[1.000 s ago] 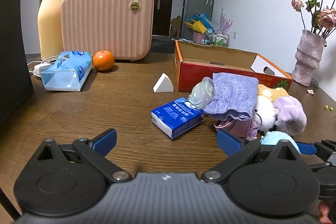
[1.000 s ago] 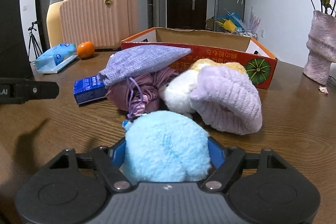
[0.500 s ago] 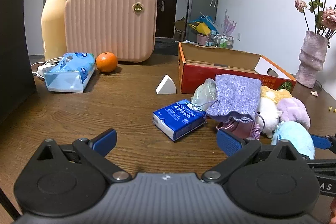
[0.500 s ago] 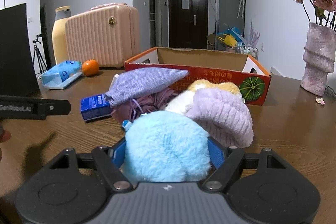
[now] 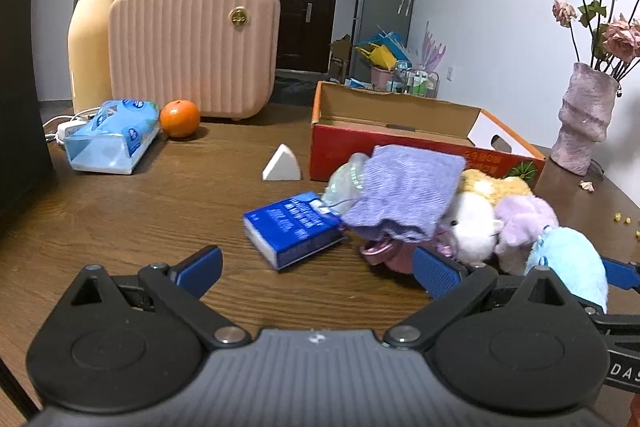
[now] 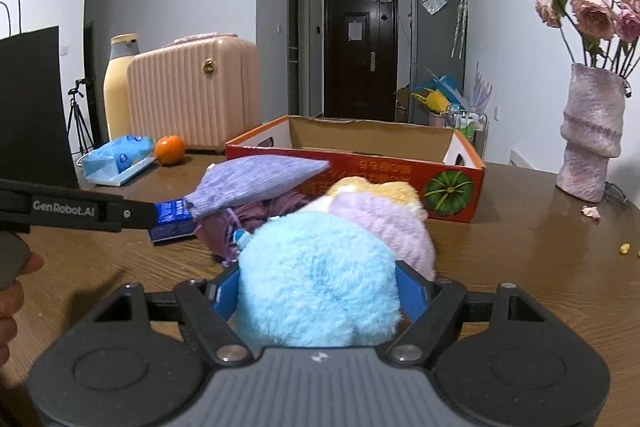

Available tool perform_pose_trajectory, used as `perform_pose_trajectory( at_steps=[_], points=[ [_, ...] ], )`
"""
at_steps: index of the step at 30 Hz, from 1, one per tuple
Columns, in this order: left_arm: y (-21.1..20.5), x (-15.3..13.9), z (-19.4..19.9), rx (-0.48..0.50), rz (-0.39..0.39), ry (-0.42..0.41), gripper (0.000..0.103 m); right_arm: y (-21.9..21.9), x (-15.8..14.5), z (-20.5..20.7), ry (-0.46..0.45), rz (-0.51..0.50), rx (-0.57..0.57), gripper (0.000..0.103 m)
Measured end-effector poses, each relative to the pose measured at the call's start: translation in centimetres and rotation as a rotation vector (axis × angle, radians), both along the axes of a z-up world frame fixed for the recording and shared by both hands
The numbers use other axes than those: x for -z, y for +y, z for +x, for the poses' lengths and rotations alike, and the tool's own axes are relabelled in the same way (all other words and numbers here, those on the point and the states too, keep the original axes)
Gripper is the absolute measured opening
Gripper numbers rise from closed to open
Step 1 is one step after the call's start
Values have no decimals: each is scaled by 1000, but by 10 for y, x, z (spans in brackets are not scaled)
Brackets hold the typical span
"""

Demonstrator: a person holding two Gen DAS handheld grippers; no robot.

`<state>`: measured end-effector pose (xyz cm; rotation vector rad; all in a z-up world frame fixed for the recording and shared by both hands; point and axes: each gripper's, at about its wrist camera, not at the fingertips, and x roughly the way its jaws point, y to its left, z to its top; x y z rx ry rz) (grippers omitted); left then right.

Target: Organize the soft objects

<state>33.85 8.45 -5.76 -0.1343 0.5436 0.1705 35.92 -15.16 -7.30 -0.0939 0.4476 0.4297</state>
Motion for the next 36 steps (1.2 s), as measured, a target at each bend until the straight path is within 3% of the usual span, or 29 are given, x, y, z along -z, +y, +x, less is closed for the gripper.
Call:
perform_pose_trajectory(
  at_steps=[15,36],
  points=[
    [-74,-10,21,11,48,-39,103,-66,-2,16,-25,9,79,77],
    [-156,13,67,123,95,17,103,-126,8,51,-30,-35,151,77]
  ],
)
